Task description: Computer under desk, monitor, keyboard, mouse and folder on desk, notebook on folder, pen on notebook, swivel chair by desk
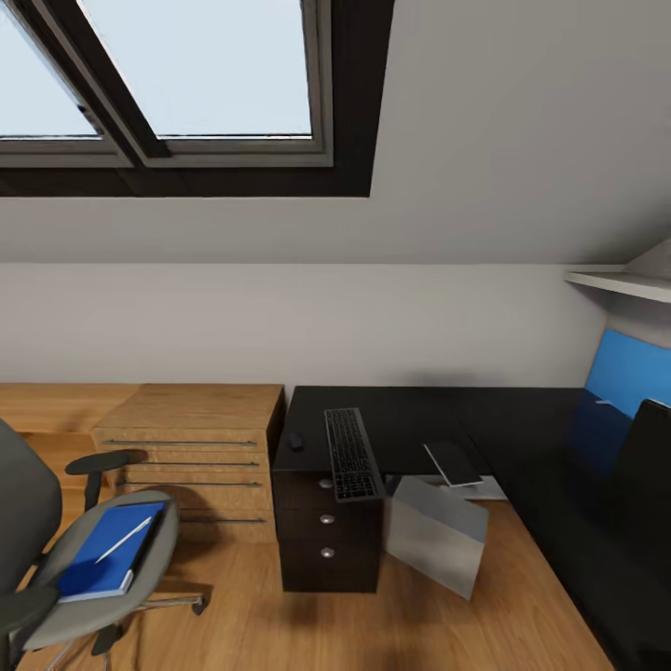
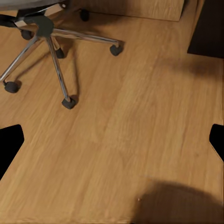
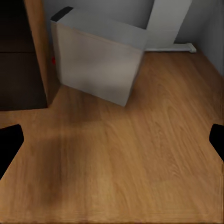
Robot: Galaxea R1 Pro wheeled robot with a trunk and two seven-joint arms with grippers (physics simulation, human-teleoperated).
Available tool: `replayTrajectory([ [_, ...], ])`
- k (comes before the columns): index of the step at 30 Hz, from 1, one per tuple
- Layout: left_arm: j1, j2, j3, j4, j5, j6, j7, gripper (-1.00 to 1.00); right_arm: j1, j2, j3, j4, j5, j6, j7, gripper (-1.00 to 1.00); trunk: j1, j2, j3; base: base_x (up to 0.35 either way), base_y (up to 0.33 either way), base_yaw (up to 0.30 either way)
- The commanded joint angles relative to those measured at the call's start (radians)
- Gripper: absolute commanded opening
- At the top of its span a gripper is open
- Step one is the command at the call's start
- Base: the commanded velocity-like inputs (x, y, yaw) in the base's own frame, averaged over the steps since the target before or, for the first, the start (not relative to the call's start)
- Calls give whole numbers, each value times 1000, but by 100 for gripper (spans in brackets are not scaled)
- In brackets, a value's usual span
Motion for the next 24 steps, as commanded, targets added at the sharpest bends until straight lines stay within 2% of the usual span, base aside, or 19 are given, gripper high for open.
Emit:
replayTrajectory([
  [1,-2,0,-8,-3,-2,1,10,100,-1,0,9,2,-9,0,0,100,0,-1,-2,-141,-279,0],
  [6,-2,-3,-8,-1,-1,32,11,100,-1,1,10,2,-9,14,0,100,0,-1,-2,-233,-198,0],
  [13,-2,-8,-5,-1,1,41,12,100,-1,2,10,2,-9,18,0,100,0,-1,-2,-322,-108,0],
  [24,-2,-15,-4,-1,3,42,12,100,-1,2,11,2,-8,24,0,100,0,-1,-2,-337,-34,0],
])
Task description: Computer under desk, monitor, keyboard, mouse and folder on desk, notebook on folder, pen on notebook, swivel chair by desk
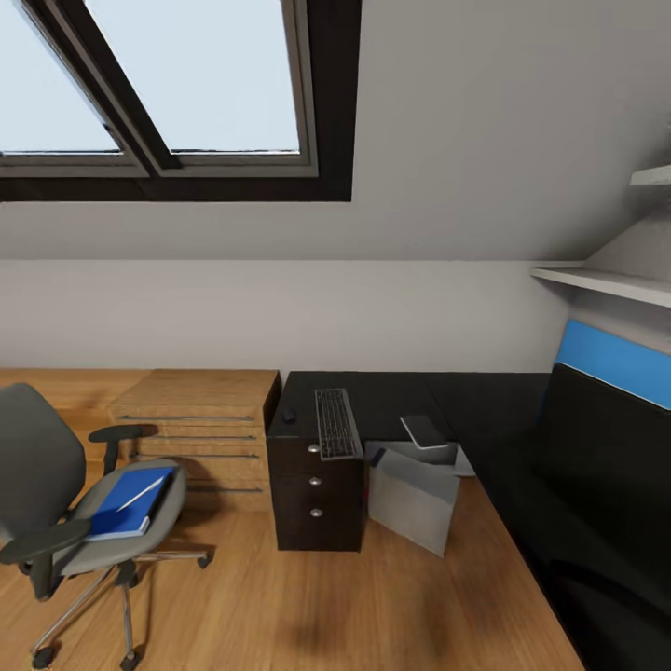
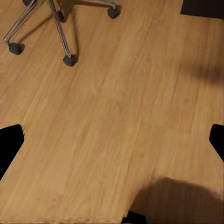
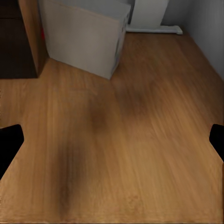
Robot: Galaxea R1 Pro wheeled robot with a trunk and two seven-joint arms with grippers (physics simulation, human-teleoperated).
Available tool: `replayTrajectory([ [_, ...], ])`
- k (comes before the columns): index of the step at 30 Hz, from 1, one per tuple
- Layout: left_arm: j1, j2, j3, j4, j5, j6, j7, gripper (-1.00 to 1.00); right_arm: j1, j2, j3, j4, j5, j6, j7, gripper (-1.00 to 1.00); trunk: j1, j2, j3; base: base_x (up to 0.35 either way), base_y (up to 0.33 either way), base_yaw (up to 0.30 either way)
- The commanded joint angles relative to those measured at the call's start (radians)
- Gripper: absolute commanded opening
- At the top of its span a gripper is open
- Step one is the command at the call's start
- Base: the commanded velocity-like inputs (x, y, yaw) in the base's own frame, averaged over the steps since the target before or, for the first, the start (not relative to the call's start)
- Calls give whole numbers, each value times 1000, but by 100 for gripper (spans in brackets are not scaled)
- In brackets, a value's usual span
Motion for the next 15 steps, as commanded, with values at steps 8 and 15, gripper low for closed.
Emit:
replayTrajectory([
  [8,-2,-1,-7,-4,-2,-4,10,100,-1,0,8,2,-10,19,-2,100,0,-1,-2,-340,-2,0],
  [15,-2,-3,-5,-4,0,-2,10,100,-1,-1,6,1,-12,23,-2,100,0,-1,-2,-340,0,0],
])
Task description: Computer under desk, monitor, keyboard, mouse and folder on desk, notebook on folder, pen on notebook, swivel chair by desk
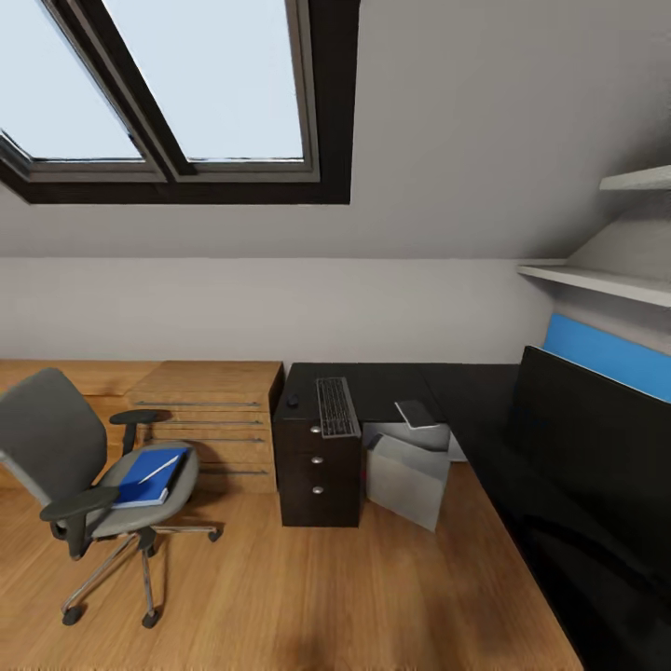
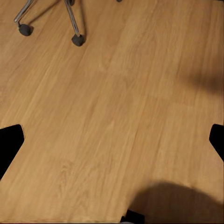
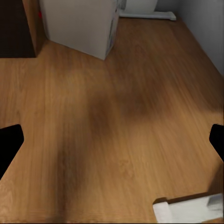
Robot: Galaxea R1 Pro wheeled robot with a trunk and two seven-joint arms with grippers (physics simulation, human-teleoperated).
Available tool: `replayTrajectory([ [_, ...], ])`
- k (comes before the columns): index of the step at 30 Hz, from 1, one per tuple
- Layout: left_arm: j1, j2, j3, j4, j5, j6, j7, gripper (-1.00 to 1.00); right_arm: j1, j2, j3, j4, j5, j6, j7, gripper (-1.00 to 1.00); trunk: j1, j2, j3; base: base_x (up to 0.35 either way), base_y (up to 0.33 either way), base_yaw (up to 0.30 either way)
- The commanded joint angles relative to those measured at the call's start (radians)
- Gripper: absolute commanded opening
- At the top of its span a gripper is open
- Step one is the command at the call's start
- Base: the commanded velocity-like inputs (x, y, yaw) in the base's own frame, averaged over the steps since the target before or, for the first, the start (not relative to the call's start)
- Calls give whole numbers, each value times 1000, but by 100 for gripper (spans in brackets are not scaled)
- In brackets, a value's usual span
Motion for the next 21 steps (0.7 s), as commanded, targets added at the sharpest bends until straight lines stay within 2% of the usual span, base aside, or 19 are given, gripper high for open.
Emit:
replayTrajectory([
  [1,-2,0,-7,-3,-2,-3,10,100,-1,0,9,2,-9,-4,-1,100,0,-1,-2,-340,0,0],
  [14,-2,-2,-7,-2,-2,-4,10,100,-1,3,11,3,-5,-3,1,100,0,-1,-2,-340,-5,-3],
  [21,-2,-4,-7,-2,-2,-3,11,100,-1,1,10,3,-5,-3,0,100,0,-1,-2,-340,-60,-175],
])
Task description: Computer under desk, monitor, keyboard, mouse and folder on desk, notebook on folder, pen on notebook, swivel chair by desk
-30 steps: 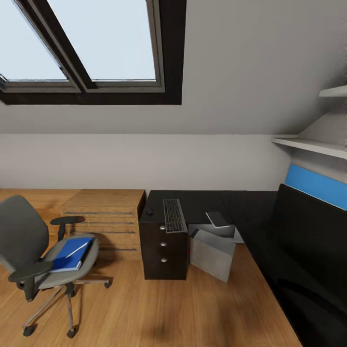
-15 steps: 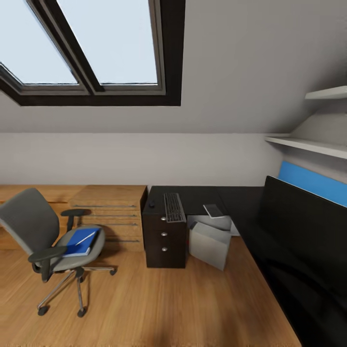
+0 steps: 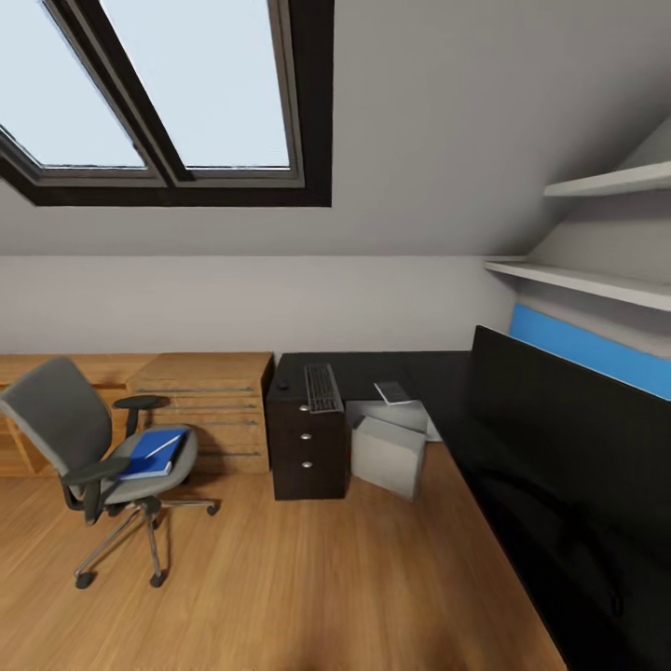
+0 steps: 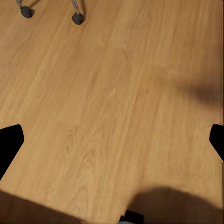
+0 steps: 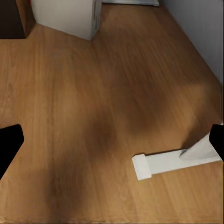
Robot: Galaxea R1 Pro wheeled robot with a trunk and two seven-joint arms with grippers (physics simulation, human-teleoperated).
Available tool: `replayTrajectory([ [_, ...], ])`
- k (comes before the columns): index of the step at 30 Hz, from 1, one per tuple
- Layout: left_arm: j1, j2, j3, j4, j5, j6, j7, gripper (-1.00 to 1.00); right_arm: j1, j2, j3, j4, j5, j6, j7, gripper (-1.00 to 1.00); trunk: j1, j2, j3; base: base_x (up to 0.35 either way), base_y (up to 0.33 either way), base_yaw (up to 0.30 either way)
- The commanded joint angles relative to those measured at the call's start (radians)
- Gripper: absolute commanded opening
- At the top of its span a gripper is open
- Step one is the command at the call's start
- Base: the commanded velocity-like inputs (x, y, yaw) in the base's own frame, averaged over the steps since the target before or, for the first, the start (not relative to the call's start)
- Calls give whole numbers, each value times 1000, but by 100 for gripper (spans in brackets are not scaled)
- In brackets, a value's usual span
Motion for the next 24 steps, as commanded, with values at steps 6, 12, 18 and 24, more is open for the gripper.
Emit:
replayTrajectory([
  [6,-2,0,-8,-4,-2,-3,11,100,-1,1,9,2,-9,-4,-1,100,0,-1,-2,-338,-80,-132],
  [12,-2,-4,-8,-2,-2,19,12,100,-1,1,10,2,-9,-4,-1,100,0,-1,-2,-302,-176,-15],
  [18,-2,-19,-6,9,-2,55,12,100,-1,2,9,2,-8,-4,-1,100,0,-1,-2,-158,-288,-2],
  [24,-2,-32,-6,10,-2,57,16,100,-1,0,7,2,-6,-4,3,100,0,-1,-2,-12,-343,0],
])
